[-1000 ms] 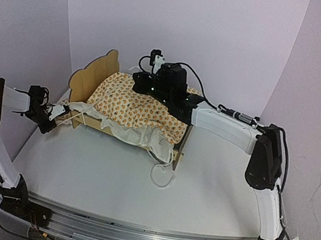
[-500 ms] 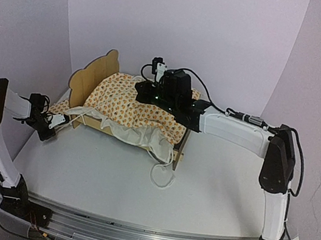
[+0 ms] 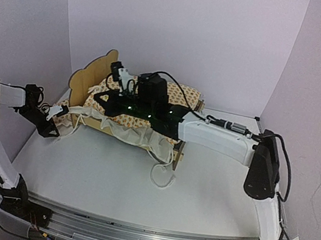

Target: Set up the pet bed

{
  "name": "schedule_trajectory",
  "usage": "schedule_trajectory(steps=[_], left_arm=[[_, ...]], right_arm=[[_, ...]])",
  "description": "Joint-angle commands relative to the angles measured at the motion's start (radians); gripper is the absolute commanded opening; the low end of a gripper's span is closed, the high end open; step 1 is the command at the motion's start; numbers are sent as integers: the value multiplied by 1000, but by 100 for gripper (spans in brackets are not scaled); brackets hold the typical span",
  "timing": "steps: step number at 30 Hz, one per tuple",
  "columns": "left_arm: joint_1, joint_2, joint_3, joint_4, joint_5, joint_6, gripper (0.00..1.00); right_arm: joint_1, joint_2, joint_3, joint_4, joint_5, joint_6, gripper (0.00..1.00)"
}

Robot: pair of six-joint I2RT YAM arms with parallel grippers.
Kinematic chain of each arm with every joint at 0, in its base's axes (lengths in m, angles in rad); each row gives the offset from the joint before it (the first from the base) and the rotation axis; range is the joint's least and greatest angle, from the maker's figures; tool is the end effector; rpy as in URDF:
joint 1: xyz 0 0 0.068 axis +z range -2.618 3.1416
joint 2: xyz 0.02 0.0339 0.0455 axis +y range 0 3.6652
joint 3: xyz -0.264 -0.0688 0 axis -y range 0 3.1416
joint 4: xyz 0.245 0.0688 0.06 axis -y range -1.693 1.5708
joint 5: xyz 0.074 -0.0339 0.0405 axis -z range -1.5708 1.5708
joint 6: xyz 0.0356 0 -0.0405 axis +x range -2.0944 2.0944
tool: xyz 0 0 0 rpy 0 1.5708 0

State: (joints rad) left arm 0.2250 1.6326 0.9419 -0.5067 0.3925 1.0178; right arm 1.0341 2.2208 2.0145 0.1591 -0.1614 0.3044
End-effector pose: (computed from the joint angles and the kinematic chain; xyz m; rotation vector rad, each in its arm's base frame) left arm 0.2978 0.0542 0.1676 1.0986 2.3708 -0.1349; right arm 0.2716 0.4678 0.3271 -0.7470 1.5791 1.1412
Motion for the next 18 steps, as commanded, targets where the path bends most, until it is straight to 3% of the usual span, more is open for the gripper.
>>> schedule_trajectory(steps=[1, 6, 7, 10, 11, 12, 13, 18], left_arm=[[48, -80, 102, -129, 213, -78, 54], [80, -86, 137, -84, 224, -158, 58], [81, -88, 146, -65, 222, -193, 60], [81, -91, 190, -17, 232, -318, 65], [80, -94, 210, -13, 248, -352, 67], [81, -97, 228, -14, 271, -385, 68], [80, -102, 242, -17, 296, -407, 69], [63, -146, 301, -107, 385, -421, 66]], right_arm=[[136, 153, 141, -139, -169, -106, 0], [219, 268, 207, -267, -96, -136, 0], [226, 287, 226, -292, -85, -139, 6], [254, 339, 305, -410, -25, -195, 40], [267, 344, 322, -456, 13, -219, 64], [274, 341, 330, -481, 43, -237, 79], [277, 326, 322, -492, 61, -236, 86], [267, 151, 191, -491, 197, -204, 89]])
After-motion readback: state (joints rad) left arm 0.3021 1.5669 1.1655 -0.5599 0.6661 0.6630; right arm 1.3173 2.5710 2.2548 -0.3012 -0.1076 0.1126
